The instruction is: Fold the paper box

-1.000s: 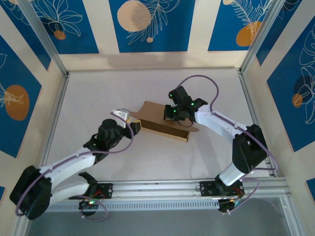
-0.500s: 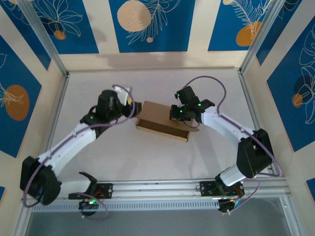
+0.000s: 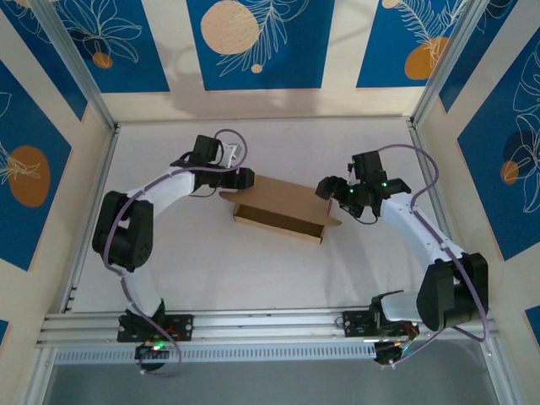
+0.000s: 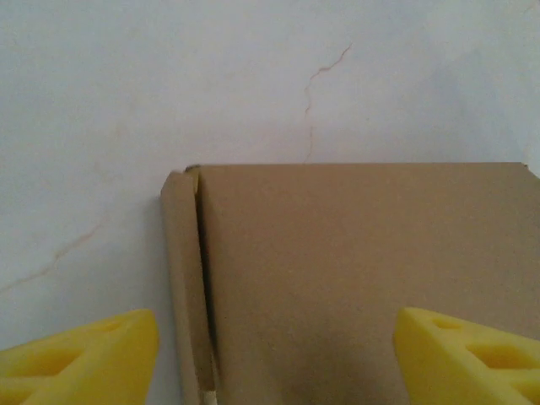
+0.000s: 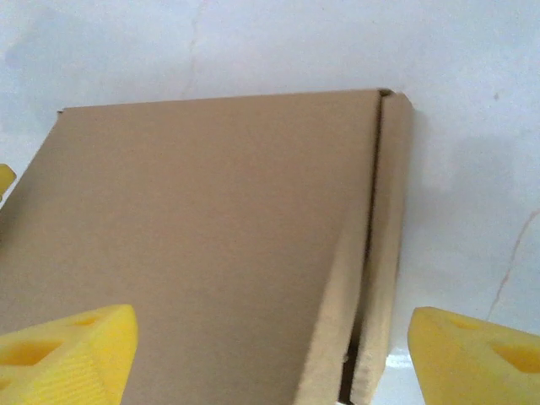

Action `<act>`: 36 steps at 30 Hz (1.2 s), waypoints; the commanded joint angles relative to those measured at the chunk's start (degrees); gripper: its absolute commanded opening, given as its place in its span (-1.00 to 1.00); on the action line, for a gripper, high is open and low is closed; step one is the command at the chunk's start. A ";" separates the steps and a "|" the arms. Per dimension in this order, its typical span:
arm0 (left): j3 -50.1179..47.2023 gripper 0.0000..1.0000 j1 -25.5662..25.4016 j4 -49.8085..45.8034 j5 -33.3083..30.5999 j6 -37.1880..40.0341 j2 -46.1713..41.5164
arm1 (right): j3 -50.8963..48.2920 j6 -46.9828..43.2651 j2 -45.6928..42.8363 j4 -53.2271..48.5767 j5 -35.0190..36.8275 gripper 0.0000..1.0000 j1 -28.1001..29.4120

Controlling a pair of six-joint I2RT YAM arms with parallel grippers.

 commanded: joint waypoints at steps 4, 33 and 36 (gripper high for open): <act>0.10 0.51 2.23 0.07 5.24 -0.26 1.59 | -2.63 4.06 3.70 0.60 -8.84 0.69 -2.80; -13.21 0.49 4.08 10.76 4.79 -8.48 -3.21 | 11.17 0.07 19.59 0.07 -6.58 0.61 -0.41; -13.84 0.48 4.34 11.21 5.07 -8.39 -2.88 | 9.18 -0.80 17.76 0.75 -6.70 0.54 0.37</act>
